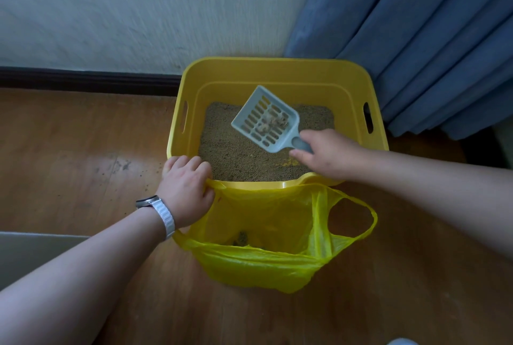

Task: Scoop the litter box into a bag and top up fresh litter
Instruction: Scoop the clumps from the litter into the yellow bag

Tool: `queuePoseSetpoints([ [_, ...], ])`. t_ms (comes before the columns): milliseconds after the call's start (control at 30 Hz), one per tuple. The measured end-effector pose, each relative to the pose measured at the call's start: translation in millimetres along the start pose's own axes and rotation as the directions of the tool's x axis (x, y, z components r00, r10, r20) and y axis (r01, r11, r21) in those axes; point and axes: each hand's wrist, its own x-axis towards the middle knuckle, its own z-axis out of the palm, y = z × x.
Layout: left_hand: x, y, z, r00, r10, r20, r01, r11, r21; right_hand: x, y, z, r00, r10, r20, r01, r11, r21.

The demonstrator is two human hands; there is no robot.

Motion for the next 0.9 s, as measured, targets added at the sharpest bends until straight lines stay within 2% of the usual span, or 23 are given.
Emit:
queuePoseSetpoints([
  [67, 0.6, 0.0, 0.0, 1.000, -0.001, 0.013, 0.001, 1.000, 0.000, -10.9, -5.5, 0.8, 0.995, -0.094, 0.018, 0.095, 0.986, -0.139],
  [133, 0.6, -0.7, 0.7, 0.999, -0.005, 0.032, 0.005, 1.000, 0.008, -18.2, -4.3, 7.6, 0.959, -0.281, -0.048, 0.254, 0.919, -0.301],
  [200, 0.9, -1.2, 1.6, 0.999, -0.010, 0.038, 0.009, 1.000, 0.017, -21.6, 2.1, 16.6, 0.841, -0.520, -0.145, 0.421, 0.800, -0.427],
  [233, 0.8, -1.5, 2.1, 0.999, -0.013, 0.032, 0.012, 1.000, 0.019, -22.5, 4.5, 19.7, 0.787, -0.593, -0.169, 0.465, 0.750, -0.470],
  [300, 0.2, -1.6, 3.2, 1.000, -0.017, 0.019, 0.017, 1.000, 0.019, -22.3, 7.2, 25.3, 0.725, -0.665, -0.176, 0.502, 0.687, -0.526],
  [400, -0.6, -0.9, 3.0, 1.000, -0.020, 0.013, 0.020, 1.000, 0.015, -21.5, 9.3, 33.0, 0.673, -0.718, -0.181, 0.512, 0.628, -0.586],
  [500, -0.9, 1.0, 0.8, 1.000, -0.014, -0.007, 0.014, 1.000, 0.009, -23.0, 4.4, 37.4, 0.663, -0.729, -0.168, 0.490, 0.593, -0.639],
  [767, 0.3, -0.1, 1.7, 1.000, -0.012, -0.011, 0.013, 1.000, 0.012, -14.4, 0.3, 31.2, 0.657, -0.727, -0.199, 0.461, 0.597, -0.657],
  [900, 0.6, -1.5, 2.6, 1.000, -0.014, -0.013, 0.014, 1.000, 0.009, -5.1, 4.5, 24.1, 0.667, -0.702, -0.252, 0.453, 0.649, -0.611],
])
